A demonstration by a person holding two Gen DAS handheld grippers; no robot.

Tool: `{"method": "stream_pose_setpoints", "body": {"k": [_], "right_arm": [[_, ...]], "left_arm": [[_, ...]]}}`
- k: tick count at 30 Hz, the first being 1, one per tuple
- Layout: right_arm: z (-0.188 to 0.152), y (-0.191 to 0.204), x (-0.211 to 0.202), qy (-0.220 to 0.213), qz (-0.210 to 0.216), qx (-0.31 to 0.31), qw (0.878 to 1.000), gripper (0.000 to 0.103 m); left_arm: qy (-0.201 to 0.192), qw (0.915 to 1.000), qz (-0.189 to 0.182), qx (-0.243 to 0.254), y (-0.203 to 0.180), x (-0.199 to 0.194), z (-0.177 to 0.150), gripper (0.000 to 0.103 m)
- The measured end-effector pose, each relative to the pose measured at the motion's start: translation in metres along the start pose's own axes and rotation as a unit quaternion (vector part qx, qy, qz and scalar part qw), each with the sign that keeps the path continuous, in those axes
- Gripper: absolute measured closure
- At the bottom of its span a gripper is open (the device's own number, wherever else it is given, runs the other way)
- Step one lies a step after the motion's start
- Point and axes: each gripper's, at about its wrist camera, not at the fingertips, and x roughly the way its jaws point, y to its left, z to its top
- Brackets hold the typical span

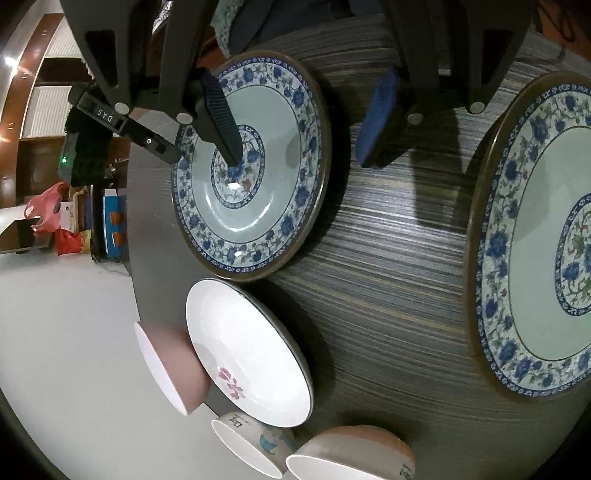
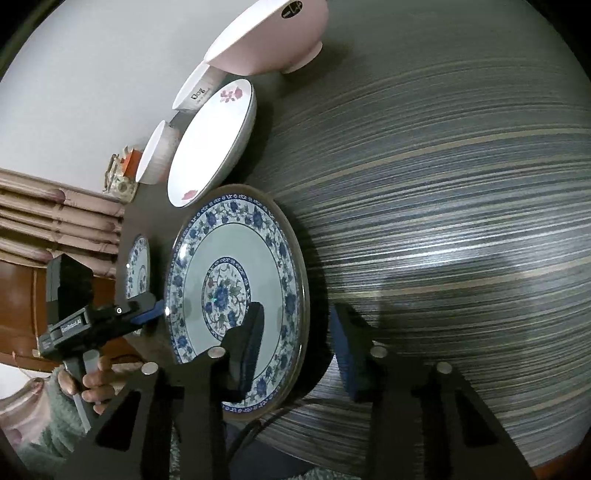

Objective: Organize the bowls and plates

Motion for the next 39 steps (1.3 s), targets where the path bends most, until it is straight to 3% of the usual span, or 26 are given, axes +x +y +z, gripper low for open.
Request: {"method": "stream_pose_setpoints", "body": {"k": [3, 7, 9, 13, 18, 24, 39], "right_arm": [[0.000, 0.000, 0.001, 0.001, 0.001, -0.002, 1.000, 0.073], [0.000, -0.001, 0.002, 0.002, 0.003, -0.002, 1.000, 0.076], [0.001, -0.002, 0.003, 0.002, 0.008, 0.001, 1.000, 0.077], [0.001, -0.001, 0.006, 0.008, 0.015, 0.000, 1.000, 0.080], [0.001, -0.001, 0.008, 0.007, -0.002, -0.004, 1.000, 0.090], [-0.003, 0.006, 0.006, -0.003, -0.015, -0.016, 1.000, 0.090], [-0.008, 0.031, -0.004, -0.018, -0.019, -0.039, 0.999, 0.090]], "left_arm": [[0.005, 1.0000, -0.001, -0.003, 0.001, 0.003, 0.001, 0.052], [0.010, 0.9999, 0.003, 0.000, 0.000, 0.007, 0.001, 0.059], [0.016, 0.9999, 0.001, -0.004, 0.002, 0.011, 0.001, 0.071], [0.017, 0.9998, 0.005, -0.003, 0.002, 0.013, 0.003, 0.074], [0.014, 0.9996, 0.021, 0.011, 0.003, 0.012, 0.002, 0.086], [0.007, 0.9991, 0.034, 0.023, 0.003, 0.010, 0.000, 0.086], [-0.019, 0.9992, 0.023, 0.027, 0.010, -0.024, -0.009, 0.086]]}}
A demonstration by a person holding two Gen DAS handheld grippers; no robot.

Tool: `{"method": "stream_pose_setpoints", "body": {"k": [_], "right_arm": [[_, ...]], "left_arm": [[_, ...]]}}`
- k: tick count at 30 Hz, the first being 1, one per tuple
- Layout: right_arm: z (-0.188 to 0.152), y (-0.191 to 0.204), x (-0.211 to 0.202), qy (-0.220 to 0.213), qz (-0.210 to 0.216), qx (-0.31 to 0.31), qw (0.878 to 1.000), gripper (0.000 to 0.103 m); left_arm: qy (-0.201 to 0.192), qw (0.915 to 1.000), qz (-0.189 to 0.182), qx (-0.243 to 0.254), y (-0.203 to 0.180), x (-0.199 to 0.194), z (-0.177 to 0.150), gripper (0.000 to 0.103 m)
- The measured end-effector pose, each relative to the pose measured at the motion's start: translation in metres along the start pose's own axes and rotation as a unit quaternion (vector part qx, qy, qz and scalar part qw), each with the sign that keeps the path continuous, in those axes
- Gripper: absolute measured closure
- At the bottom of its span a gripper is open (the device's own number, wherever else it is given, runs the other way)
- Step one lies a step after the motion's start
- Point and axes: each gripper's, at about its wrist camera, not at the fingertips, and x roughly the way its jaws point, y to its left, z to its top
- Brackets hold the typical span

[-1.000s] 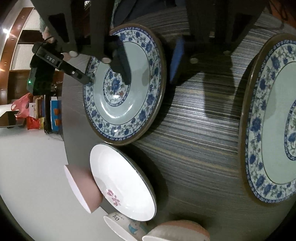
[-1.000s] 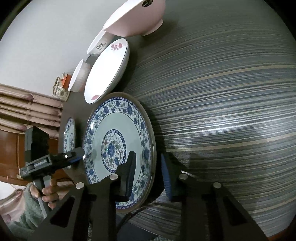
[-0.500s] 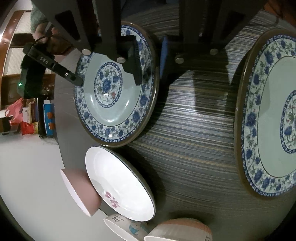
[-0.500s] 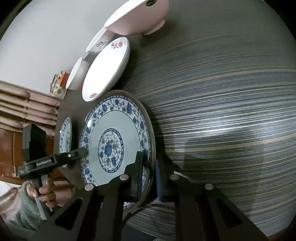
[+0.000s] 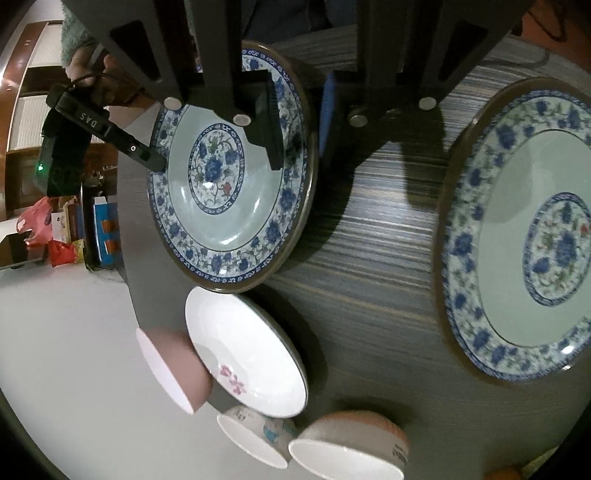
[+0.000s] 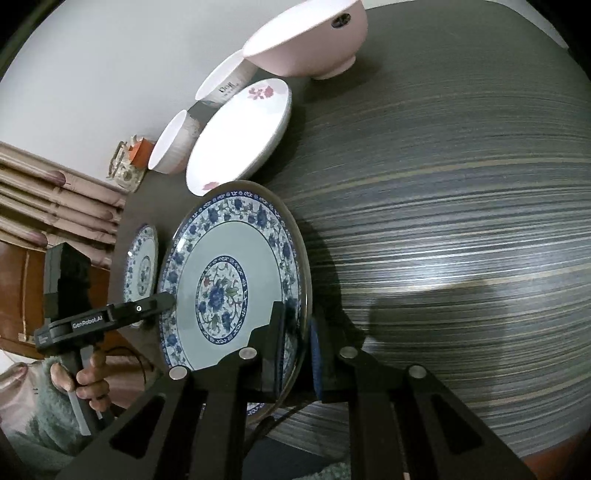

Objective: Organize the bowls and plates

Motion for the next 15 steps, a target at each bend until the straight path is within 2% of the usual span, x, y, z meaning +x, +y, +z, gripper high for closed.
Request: {"method": "stream_pose_setpoints", "body": {"k": [7, 15], "right_arm": [[0.011, 0.033, 0.002, -0.001, 0.013, -0.030, 0.999, 0.090], [0.029, 0.091, 0.027, 0.006, 0.040, -0.068, 0.997, 0.090]], "left_arm": [[-0.036, 0.9993, 0.004, -0.012, 0.016, -0.037, 0.006, 0.086], [-0.084, 0.9954, 0.025, -0.037, 0.057, -0.091, 0.014, 0.086]]}}
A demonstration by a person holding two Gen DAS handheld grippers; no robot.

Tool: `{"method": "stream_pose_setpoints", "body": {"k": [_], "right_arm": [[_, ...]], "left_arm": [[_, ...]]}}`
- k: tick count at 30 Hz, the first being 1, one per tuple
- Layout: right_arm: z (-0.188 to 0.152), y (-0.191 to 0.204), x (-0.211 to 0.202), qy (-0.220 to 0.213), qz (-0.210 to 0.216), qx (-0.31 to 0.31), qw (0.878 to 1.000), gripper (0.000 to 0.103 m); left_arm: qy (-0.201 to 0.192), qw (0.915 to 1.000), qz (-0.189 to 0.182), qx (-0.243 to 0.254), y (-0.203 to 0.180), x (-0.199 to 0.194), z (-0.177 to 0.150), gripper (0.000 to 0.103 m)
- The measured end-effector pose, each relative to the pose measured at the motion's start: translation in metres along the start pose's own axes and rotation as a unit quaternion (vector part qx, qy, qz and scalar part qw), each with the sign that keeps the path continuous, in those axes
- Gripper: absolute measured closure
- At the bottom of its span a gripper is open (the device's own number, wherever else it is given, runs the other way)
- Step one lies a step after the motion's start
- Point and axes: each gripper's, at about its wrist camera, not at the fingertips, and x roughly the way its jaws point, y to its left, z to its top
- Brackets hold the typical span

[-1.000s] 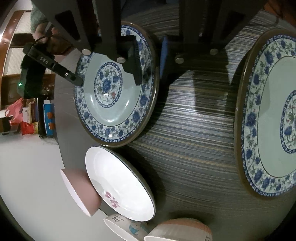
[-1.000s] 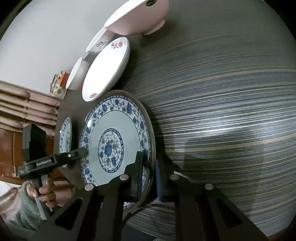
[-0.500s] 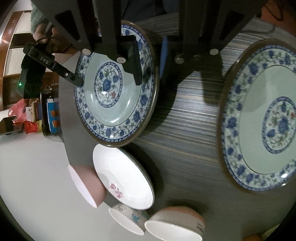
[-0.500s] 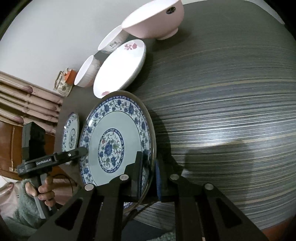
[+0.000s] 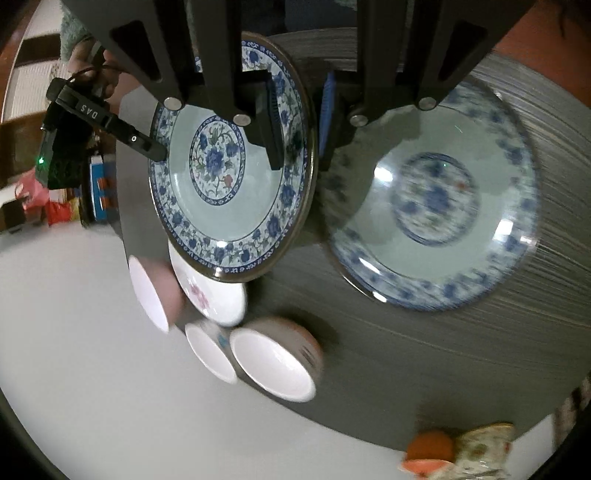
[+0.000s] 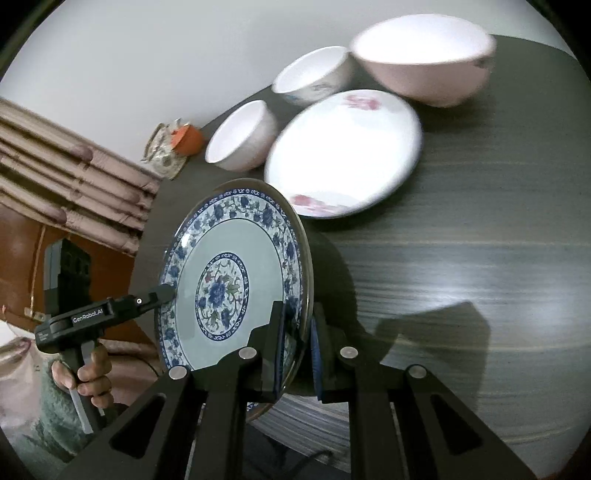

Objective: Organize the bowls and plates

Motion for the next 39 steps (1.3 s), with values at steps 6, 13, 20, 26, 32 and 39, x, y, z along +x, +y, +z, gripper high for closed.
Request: {"method": "stream_pose_setpoints", "body": {"k": [6, 13, 20, 26, 32, 39], "right_arm": [[0.017, 0.042, 0.033, 0.015, 0.018, -0.023, 0.999, 0.089], [0.030, 0.091, 0.083, 0.042, 0.023, -0.057, 0.997, 0.089], [0.032, 0.109, 0.122, 0.071, 0.018, -0.062, 0.995, 0.089], [0.032, 0.109, 0.136, 0.086, 0.012, -0.055, 0.995, 0.089], [0.030, 0.112, 0.140, 0.091, 0.002, -0.057, 0.994, 0.089], [0.029, 0.119, 0.142, 0.087, -0.007, -0.063, 0.994, 0.086]], "left_arm": [[-0.027, 0.9992, 0.024, -0.019, 0.038, -0.029, 0.009, 0.086], [-0.041, 0.9961, 0.047, -0.063, 0.093, -0.046, 0.012, 0.086], [-0.035, 0.9939, 0.053, -0.090, 0.125, -0.038, 0.012, 0.086], [-0.026, 0.9937, 0.057, -0.093, 0.128, -0.024, 0.016, 0.086], [-0.020, 0.9934, 0.062, -0.095, 0.125, -0.011, 0.019, 0.086], [-0.023, 0.9929, 0.051, -0.105, 0.131, -0.012, 0.018, 0.086]]}}
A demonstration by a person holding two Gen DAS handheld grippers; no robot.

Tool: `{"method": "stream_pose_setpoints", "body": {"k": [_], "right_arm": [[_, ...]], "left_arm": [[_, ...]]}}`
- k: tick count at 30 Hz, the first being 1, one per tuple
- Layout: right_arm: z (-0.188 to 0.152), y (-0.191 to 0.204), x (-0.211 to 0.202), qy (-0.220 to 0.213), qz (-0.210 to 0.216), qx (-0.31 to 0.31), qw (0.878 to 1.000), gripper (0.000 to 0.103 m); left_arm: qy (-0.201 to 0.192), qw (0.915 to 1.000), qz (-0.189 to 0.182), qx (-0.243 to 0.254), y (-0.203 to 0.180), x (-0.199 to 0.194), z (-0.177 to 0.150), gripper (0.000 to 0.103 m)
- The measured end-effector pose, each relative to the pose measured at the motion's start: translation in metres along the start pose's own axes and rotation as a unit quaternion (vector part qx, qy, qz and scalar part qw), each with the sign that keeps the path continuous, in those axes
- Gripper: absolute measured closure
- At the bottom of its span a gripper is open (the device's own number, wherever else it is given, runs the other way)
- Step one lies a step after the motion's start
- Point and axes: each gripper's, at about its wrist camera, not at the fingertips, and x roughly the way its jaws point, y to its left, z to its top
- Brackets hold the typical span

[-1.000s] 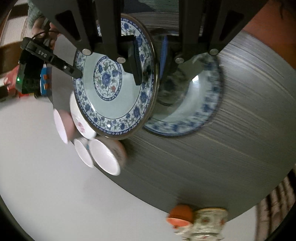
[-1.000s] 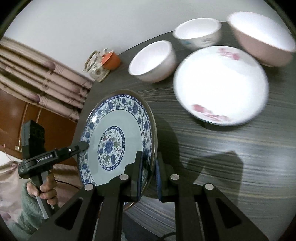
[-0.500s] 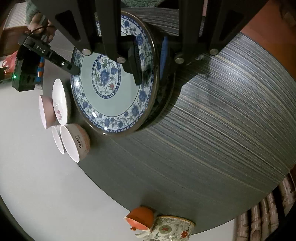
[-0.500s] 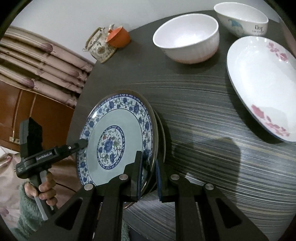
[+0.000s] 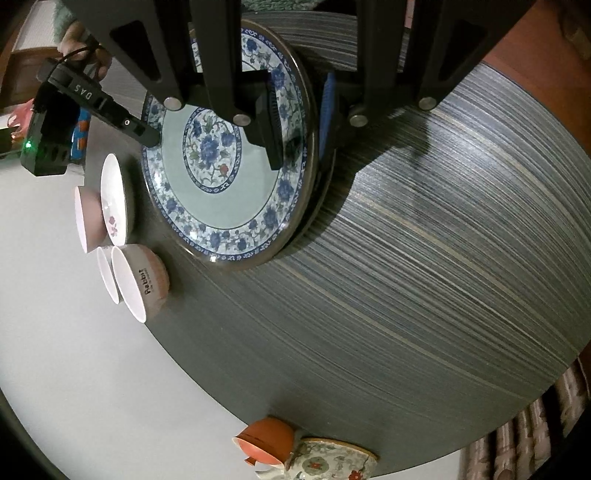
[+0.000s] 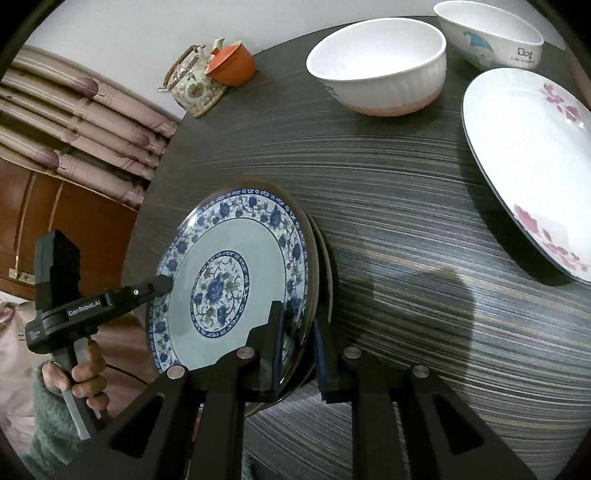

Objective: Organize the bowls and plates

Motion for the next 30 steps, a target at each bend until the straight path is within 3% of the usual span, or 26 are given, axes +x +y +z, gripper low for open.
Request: {"method": "stream_pose_setpoints", "body": {"k": [7, 17, 30], "right_arm": [[-0.001, 0.012, 0.002, 0.003, -0.036, -0.021, 0.999, 0.082], [-0.001, 0.028, 0.007, -0.001, -0.083, -0.052, 0.995, 0.077], [-0.001, 0.056, 0.022, 0.003, -0.167, -0.100, 0.981, 0.069]], "left_arm": [[-0.001, 0.9999, -0.004, -0.014, 0.008, -0.005, 0.001, 0.086], [-0.023, 0.9988, 0.040, 0.012, -0.004, -0.006, -0.003, 0.085], [-0.029, 0.9958, 0.084, 0.024, -0.010, 0.005, -0.011, 0.077]]}}
